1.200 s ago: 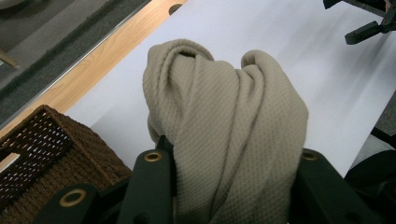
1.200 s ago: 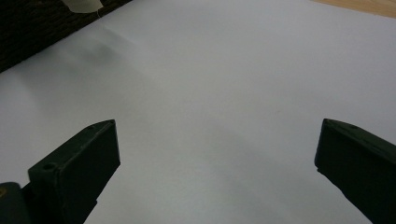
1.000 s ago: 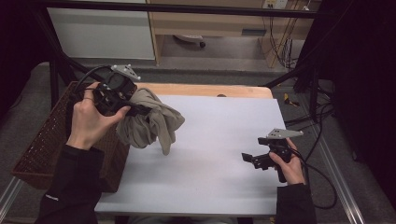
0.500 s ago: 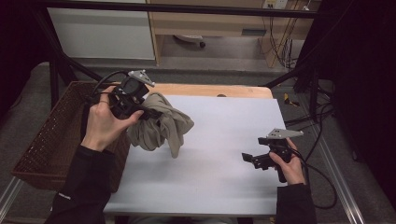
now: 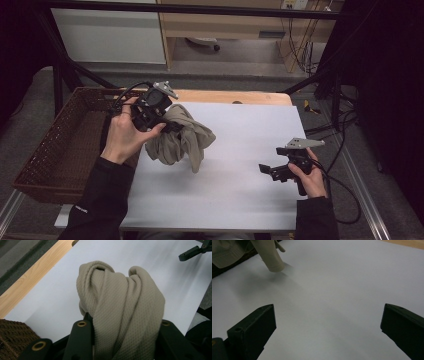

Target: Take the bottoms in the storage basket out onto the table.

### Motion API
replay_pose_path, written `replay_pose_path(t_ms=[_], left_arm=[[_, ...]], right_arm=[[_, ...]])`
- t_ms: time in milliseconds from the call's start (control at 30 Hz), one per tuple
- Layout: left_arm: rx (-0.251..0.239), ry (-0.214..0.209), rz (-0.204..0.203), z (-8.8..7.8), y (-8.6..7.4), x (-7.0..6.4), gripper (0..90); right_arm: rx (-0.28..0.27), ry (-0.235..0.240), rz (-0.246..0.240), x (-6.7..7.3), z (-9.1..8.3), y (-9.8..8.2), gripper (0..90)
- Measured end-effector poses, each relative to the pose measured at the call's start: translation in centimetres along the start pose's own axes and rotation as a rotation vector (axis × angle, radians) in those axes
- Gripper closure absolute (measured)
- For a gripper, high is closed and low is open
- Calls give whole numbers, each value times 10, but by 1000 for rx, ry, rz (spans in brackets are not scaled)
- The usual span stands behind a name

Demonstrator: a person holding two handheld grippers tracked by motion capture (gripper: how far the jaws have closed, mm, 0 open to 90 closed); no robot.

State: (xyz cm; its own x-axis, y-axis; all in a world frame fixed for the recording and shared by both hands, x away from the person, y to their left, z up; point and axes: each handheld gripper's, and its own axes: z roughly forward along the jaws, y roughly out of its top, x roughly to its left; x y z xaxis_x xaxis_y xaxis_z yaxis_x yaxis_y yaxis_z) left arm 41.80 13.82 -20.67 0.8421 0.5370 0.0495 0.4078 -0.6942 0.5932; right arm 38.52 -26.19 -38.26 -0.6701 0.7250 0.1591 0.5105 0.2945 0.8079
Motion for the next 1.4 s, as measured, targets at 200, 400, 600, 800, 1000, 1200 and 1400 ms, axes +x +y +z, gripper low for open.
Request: replay_pose_path(t_ms=[200, 400, 600, 800, 1000, 1200, 1400], left_arm=[[7, 1, 5, 10, 2, -4, 632], [18, -3, 11, 22, 2, -8, 632], [30, -8, 15, 33, 2, -11, 632], [37, -11, 18, 45, 0, -14, 632], [47, -13, 21, 56, -1, -16, 631], [57, -21, 20, 68, -4, -18, 630], [62, -26, 18, 75, -6, -20, 630]], right_arm=[[-3, 0, -4, 0, 0, 0, 7], [1, 1, -3, 0, 0, 0, 7], [1, 2, -3, 0, 0, 0, 7], [1, 2, -3, 0, 0, 0, 7], [1, 2, -4, 0, 0, 0, 7], [1, 1, -4, 0, 0, 0, 7], [0, 1, -4, 0, -1, 0, 7]])
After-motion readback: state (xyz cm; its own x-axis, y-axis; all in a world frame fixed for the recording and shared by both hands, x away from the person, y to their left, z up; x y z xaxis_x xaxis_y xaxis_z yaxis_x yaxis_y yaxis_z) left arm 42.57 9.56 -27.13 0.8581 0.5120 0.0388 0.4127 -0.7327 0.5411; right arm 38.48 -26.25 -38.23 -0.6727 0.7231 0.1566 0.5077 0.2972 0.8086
